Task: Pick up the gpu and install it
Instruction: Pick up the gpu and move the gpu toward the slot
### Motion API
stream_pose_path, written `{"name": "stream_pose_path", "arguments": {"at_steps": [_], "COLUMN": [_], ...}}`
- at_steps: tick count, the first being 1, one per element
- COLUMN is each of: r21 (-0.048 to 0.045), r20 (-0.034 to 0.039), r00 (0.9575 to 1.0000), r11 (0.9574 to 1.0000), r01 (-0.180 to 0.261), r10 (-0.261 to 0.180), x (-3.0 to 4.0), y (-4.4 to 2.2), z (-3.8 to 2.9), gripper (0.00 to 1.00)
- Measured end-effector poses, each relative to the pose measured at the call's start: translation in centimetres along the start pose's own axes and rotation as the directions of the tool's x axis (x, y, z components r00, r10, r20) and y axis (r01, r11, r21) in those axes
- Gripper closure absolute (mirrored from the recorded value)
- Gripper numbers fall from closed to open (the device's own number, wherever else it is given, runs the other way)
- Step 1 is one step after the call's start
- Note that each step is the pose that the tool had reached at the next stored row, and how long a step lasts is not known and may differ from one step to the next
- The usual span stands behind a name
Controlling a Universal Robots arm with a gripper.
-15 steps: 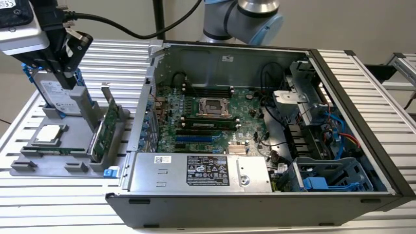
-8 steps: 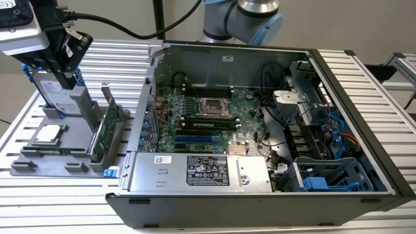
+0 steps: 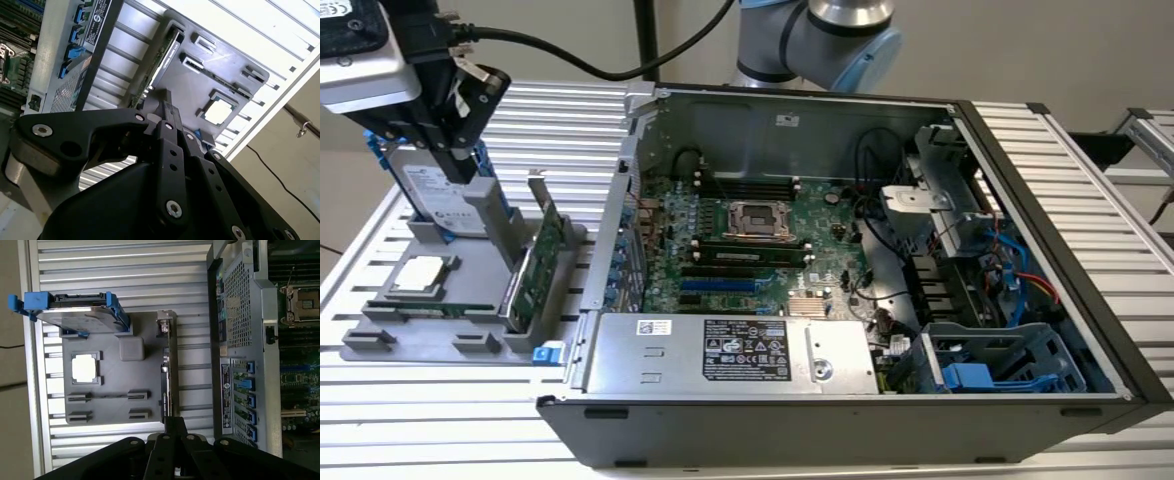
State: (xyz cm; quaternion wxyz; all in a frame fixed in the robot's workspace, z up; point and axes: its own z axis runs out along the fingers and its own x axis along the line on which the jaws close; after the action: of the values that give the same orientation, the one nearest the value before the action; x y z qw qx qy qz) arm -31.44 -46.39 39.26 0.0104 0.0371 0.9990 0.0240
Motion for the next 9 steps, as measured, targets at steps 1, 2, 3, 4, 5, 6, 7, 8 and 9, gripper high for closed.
{"name": "stream_pose_path", "arguments": {"at_steps": [1,2,3,4,5,6,7,8,9], "r21": [-0.0001,-0.0001,-0.0001,-0.0001,-0.0001,0.0,-0.0001,0.0,0.0], "r20": [0.0,0.0001,0.0,0.0,0.0,0.0,0.0,0.0,0.0], "r00": [1.0,1.0,1.0,1.0,1.0,1.0,1.0,1.0,1.0], "r11": [1.0,1.0,1.0,1.0,1.0,1.0,1.0,1.0,1.0], "r01": [0.0,0.0,0.0,0.0,0.0,0.0,0.0,0.0,0.0], "r10": [0.0,0.0,0.0,0.0,0.0,0.0,0.0,0.0,0.0], "x": [0.0,0.0,0.0,0.0,0.0,0.0,0.0,0.0,0.0], "y": [0.0,0.0,0.0,0.0,-0.01,-0.01,-0.02,-0.02,-0.02], "z": [0.0,0.0,0.0,0.0,0.0,0.0,0.0,0.0,0.0], "gripper": [0.0,0.0,0.0,0.0,0.0,0.0,0.0,0.0,0.0]}}
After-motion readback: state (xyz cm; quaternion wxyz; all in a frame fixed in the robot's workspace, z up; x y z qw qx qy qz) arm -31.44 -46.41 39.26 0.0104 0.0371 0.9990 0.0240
